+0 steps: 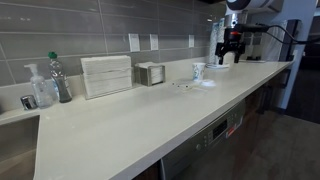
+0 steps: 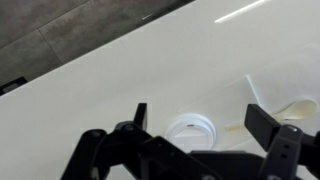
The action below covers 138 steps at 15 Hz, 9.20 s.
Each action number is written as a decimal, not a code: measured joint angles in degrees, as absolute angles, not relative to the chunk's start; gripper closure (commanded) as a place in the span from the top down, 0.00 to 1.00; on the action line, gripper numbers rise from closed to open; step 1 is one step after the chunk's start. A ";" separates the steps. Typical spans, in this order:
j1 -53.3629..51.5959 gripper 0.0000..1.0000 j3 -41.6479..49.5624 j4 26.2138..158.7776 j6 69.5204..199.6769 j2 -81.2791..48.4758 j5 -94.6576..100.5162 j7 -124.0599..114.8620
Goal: Put the lid on the cup
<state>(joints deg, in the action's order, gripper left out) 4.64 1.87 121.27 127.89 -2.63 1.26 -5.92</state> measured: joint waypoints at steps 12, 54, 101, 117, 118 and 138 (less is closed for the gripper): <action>4.64 1.00 1.90 114.85 130.08 -11.36 -0.38 -5.62; 5.11 1.00 0.94 98.33 133.75 -31.32 -0.48 2.49; 2.51 0.57 1.05 95.77 116.31 -20.16 0.10 -1.37; 4.05 0.57 3.00 82.22 121.90 -27.27 0.18 -1.80; 4.22 0.57 2.99 80.96 121.90 -28.36 -0.14 -1.77; 4.73 0.57 2.24 63.73 113.96 -41.86 -1.81 -1.40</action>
<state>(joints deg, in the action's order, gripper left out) 4.73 2.24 63.73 113.96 -41.86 -1.81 -1.40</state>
